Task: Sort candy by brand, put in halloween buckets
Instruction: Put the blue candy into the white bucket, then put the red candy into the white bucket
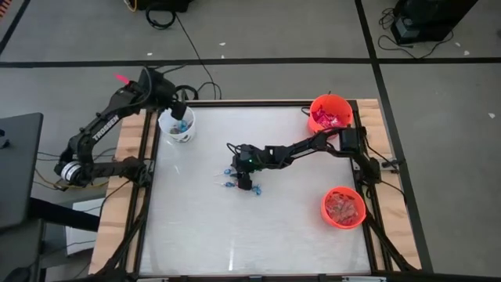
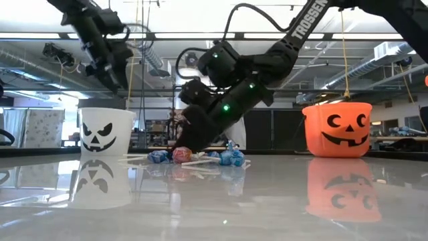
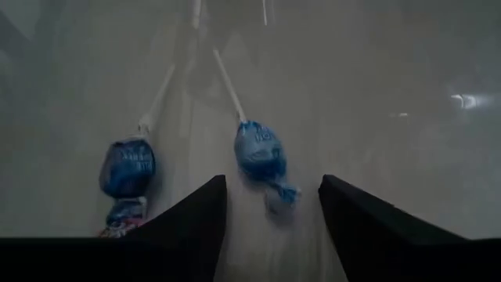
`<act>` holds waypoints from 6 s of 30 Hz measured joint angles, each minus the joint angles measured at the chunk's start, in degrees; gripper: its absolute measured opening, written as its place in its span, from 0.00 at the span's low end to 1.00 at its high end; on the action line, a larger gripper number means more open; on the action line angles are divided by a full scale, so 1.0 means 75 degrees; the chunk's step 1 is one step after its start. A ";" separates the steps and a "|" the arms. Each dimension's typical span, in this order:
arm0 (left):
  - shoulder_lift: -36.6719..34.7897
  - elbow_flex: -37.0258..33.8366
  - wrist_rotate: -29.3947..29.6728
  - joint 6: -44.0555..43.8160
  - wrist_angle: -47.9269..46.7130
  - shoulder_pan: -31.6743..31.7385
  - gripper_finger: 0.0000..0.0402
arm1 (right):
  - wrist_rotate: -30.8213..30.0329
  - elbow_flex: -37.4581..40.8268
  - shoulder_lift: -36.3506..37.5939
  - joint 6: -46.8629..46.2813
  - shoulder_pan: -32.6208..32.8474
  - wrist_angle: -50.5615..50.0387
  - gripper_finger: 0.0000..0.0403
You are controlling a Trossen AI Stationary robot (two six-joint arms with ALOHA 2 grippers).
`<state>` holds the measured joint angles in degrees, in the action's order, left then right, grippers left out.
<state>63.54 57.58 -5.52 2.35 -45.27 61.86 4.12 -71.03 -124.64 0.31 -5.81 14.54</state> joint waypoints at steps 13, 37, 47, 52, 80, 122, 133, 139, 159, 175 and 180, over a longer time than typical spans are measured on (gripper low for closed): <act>-0.0393 0.0420 -0.0257 -0.0941 0.0089 -0.0122 0.66 | 0.0326 -0.0159 0.0035 0.0571 -0.0068 -0.0602 0.03; -0.0033 -0.0110 -0.4396 -0.0363 0.1316 -0.1595 0.72 | -0.2617 -0.0733 0.1771 0.1383 -0.0107 -0.0875 0.00; 0.0316 -0.0352 -0.3933 -0.0750 0.1960 -0.2699 0.72 | -0.2809 -0.0733 0.1877 0.2326 -0.0078 -0.0485 0.00; 0.0640 -0.0355 -0.3754 -0.0735 0.1950 -0.3114 0.72 | -0.3266 -0.0733 0.1906 0.2390 -0.0078 -0.0311 0.00; 0.1089 -0.0355 -0.3477 -0.0779 0.2695 -0.3534 0.32 | -0.3281 -0.1225 0.1920 0.2985 -0.0058 -0.0413 0.01; 0.0325 0.0318 0.0787 0.0256 -0.1086 -0.0884 0.67 | 0.0149 0.0050 0.0801 -0.3519 0.0770 -0.1604 0.59; -0.0007 0.0441 0.0478 -0.0136 -0.1334 -0.2305 0.62 | -0.0802 0.0028 0.0761 -0.3308 0.0962 -0.2212 0.38; -0.0007 0.0403 -0.0208 -0.0187 -0.0796 -0.2846 0.62 | -0.0854 0.0033 0.0766 -0.3278 0.0923 -0.2217 0.14; 0.0006 -0.0480 -0.3366 0.0646 0.1357 -0.3898 0.64 | -0.1917 -0.0965 0.2305 -0.1857 0.0546 -0.1911 0.04; 0.0664 -0.0486 -0.3035 -0.0406 0.2517 -0.4815 0.64 | -0.1781 -0.1164 0.2334 -0.1629 0.0350 -0.1707 0.05; 0.0686 -0.0486 -0.3028 -0.0506 0.2536 -0.4808 0.51 | -0.1801 -0.1164 0.2334 -0.1637 0.0356 -0.1721 0.05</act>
<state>68.69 53.93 -28.23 -1.44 -26.25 25.80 -9.39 -79.77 -107.13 -11.97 -3.14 1.64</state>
